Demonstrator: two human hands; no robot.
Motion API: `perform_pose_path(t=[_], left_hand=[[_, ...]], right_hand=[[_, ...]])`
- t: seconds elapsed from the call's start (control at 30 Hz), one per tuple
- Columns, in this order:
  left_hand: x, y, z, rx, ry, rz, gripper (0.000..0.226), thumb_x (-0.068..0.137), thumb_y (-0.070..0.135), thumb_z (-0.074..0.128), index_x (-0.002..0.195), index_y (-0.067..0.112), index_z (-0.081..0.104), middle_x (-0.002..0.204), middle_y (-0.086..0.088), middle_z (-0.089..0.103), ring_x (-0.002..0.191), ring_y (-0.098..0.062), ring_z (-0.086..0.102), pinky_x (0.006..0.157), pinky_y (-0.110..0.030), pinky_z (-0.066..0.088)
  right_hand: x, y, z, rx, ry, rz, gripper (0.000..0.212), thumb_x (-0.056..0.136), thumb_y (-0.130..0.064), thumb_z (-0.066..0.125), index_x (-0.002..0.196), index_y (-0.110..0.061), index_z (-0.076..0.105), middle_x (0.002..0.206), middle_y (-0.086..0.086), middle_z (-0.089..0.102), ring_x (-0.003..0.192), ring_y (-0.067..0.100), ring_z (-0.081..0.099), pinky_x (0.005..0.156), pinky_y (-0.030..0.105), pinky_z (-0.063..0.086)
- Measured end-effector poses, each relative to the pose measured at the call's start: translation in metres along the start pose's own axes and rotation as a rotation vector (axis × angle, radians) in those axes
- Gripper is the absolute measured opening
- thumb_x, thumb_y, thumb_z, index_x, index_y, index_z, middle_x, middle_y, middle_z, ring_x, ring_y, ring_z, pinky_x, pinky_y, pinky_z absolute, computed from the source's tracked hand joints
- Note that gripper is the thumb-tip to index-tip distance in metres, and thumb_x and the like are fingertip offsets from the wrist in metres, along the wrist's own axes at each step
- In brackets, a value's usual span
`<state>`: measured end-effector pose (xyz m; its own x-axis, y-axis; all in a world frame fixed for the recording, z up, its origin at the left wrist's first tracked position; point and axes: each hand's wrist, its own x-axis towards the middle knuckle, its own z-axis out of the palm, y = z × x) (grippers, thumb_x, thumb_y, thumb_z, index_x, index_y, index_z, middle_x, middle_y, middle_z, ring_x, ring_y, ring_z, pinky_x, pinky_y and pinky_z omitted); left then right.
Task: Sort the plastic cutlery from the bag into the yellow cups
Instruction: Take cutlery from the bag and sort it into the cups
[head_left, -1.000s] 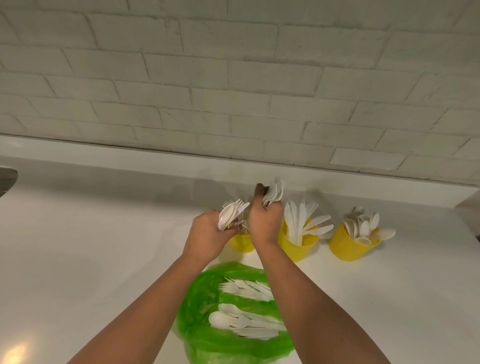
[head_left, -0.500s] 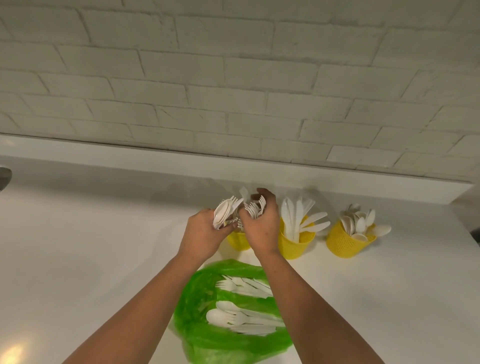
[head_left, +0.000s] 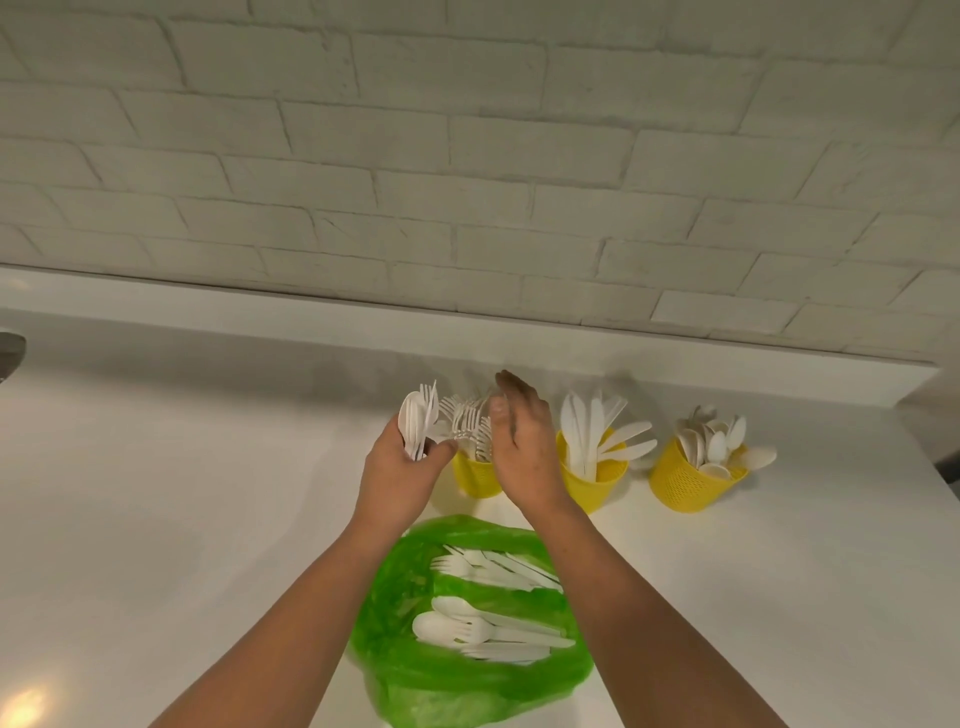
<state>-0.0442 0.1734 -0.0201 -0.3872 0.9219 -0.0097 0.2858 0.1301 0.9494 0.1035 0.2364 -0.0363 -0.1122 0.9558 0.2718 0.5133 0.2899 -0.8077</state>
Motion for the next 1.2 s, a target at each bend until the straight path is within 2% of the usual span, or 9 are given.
perform_pose_path(t=[0.1,0.3,0.5,0.63,0.7,0.8,0.9,1.0,1.2], left_hand=[[0.0,0.001,0.0,-0.042,-0.004,-0.024,0.021,0.086,0.03,0.078,0.099,0.037,0.062,0.071,0.008,0.06,0.065,-0.014,0.059,0.066,-0.039,0.052],[-0.002,0.009,0.0,-0.157,-0.033,-0.098,0.02,0.09,0.023,0.074,0.107,0.032,0.065,0.067,0.009,0.058,0.057,-0.012,0.052,0.054,-0.03,0.045],[-0.001,0.005,0.0,-0.068,-0.099,-0.126,0.029,0.085,0.034,0.08,0.107,0.031,0.062,0.072,0.003,0.06,0.057,-0.017,0.055,0.05,-0.03,0.045],[0.0,0.005,0.001,-0.119,-0.074,-0.136,0.02,0.088,0.03,0.076,0.105,0.028,0.064,0.075,0.0,0.063,0.057,-0.018,0.054,0.053,-0.033,0.045],[-0.002,0.006,0.0,-0.045,-0.02,-0.102,0.024,0.089,0.034,0.074,0.111,0.029,0.063,0.082,0.004,0.067,0.068,-0.02,0.061,0.062,-0.038,0.052],[-0.01,0.011,-0.006,0.013,0.059,-0.053,0.027,0.092,0.034,0.069,0.117,0.036,0.059,0.089,0.006,0.066,0.079,-0.021,0.064,0.074,-0.042,0.055],[-0.023,0.025,-0.012,-0.078,0.026,-0.05,0.019,0.095,0.028,0.064,0.112,0.036,0.062,0.073,0.011,0.059,0.065,-0.016,0.055,0.062,-0.037,0.048],[-0.041,0.043,-0.016,-0.23,-0.149,-0.094,0.019,0.098,0.015,0.059,0.108,0.029,0.067,0.06,0.008,0.048,0.054,-0.014,0.044,0.051,-0.032,0.039],[-0.064,0.058,-0.019,-0.472,-0.386,-0.226,0.019,0.092,0.006,0.059,0.109,0.012,0.066,0.071,-0.007,0.043,0.054,-0.014,0.037,0.047,-0.026,0.028]], right_hand=[[0.0,0.01,0.003,-0.009,-0.037,0.072,0.065,0.103,-0.053,0.019,0.146,-0.016,0.053,0.151,0.005,0.05,0.138,0.025,0.044,0.117,0.039,0.034],[0.003,0.0,-0.003,0.134,-0.111,0.189,0.045,0.111,-0.034,0.034,0.154,-0.022,0.041,0.156,0.004,0.044,0.145,0.022,0.04,0.121,0.042,0.031],[-0.005,-0.002,-0.002,0.303,-0.157,0.459,0.058,0.108,-0.046,0.037,0.161,-0.029,0.022,0.165,0.004,0.034,0.151,0.026,0.033,0.122,0.041,0.027],[-0.011,-0.007,-0.006,0.402,-0.172,0.508,0.057,0.107,-0.049,0.035,0.161,-0.034,0.022,0.166,0.001,0.031,0.152,0.024,0.031,0.125,0.044,0.024],[-0.013,-0.012,-0.013,0.406,-0.181,0.499,0.057,0.108,-0.048,0.035,0.161,-0.031,0.023,0.167,0.0,0.03,0.152,0.022,0.03,0.124,0.037,0.022],[-0.019,-0.022,-0.024,0.342,-0.161,0.423,0.055,0.109,-0.042,0.037,0.161,-0.025,0.027,0.166,-0.002,0.031,0.151,0.017,0.032,0.112,0.023,0.022],[-0.031,-0.035,-0.036,0.321,-0.092,0.329,0.042,0.108,-0.032,0.046,0.149,-0.025,0.048,0.153,-0.005,0.048,0.135,0.007,0.049,0.105,0.016,0.036],[-0.047,-0.054,-0.047,0.387,-0.007,0.252,0.023,0.105,-0.021,0.054,0.122,-0.032,0.066,0.13,-0.007,0.06,0.109,-0.01,0.058,0.09,0.007,0.044],[-0.075,-0.083,-0.061,0.48,0.005,0.2,0.019,0.097,-0.019,0.064,0.1,-0.036,0.073,0.114,-0.005,0.064,0.098,0.007,0.063,0.086,0.028,0.054]])
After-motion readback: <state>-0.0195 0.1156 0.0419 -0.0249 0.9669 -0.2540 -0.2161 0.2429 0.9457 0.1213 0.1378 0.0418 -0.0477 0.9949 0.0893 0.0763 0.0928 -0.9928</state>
